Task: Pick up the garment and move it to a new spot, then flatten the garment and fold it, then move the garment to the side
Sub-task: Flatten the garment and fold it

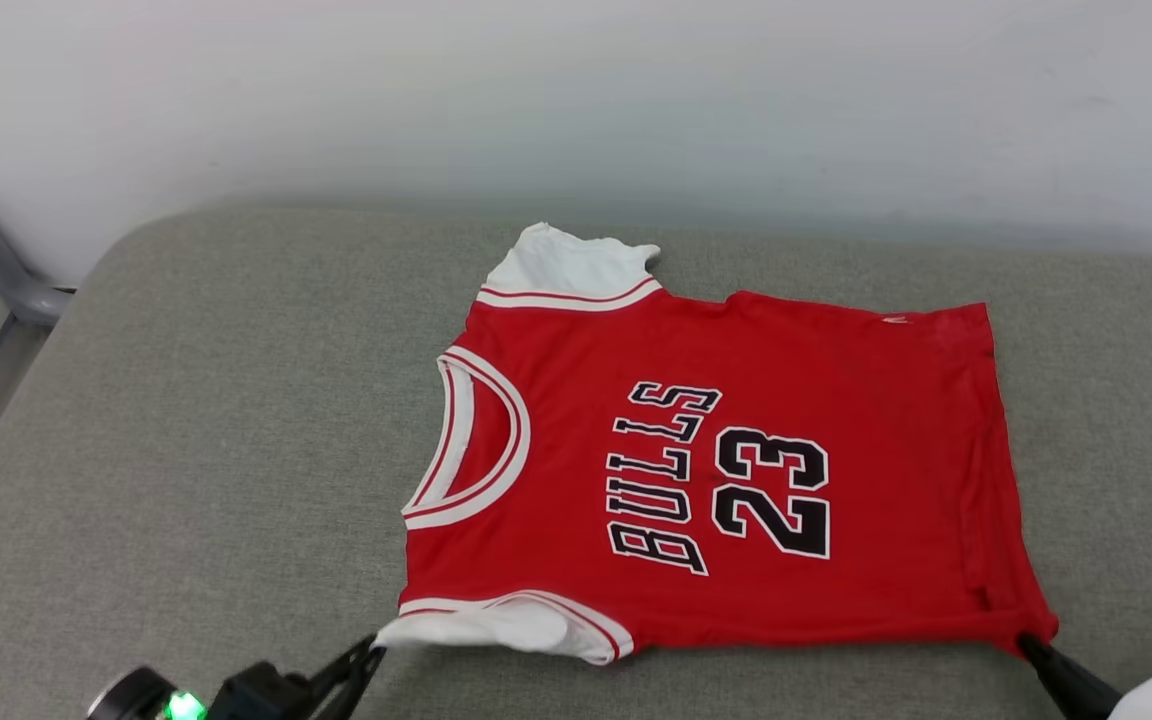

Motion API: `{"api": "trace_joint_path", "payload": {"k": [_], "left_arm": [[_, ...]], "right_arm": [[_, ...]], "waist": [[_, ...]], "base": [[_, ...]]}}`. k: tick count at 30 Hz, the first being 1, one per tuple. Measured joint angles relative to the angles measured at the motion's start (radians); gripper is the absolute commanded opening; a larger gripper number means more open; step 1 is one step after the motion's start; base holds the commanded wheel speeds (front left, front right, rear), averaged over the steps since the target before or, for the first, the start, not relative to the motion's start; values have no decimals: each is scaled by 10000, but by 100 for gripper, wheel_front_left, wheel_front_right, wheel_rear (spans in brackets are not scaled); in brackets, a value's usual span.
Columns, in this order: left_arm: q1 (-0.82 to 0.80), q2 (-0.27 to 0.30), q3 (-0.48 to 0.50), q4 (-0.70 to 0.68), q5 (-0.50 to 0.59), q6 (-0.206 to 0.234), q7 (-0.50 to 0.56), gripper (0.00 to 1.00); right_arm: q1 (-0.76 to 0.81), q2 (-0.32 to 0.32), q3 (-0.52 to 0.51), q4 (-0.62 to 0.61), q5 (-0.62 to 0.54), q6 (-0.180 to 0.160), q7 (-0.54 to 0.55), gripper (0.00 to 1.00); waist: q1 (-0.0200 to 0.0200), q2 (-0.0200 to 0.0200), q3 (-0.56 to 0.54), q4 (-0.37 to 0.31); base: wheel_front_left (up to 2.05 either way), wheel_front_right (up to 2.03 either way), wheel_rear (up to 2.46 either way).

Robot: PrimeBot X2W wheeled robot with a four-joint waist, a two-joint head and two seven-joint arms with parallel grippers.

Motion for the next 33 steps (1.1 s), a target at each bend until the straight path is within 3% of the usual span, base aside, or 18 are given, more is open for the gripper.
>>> {"api": "trace_joint_path", "payload": {"k": [13,23,33], "left_arm": [[-2590,-6,305,355,173,-336,407,0],[-4416,-284,-21,1831,222,-748,412,0],[-5717,-663,-428,3415,236,-880,100,0]], "right_arm": [[-1414,617,-623,-773,-775,-2,957,0],[-2781,882,-625,-240,-1523,-2,1300,0],[-3444,1039,-610,389,-2086,-2,1363,0]], "waist": [[1,0,1092,-205],[2,0,2037,-425],[1,0,2519,-586]], "base": [[0,0,0],[0,0,0],[0,0,0]]}}
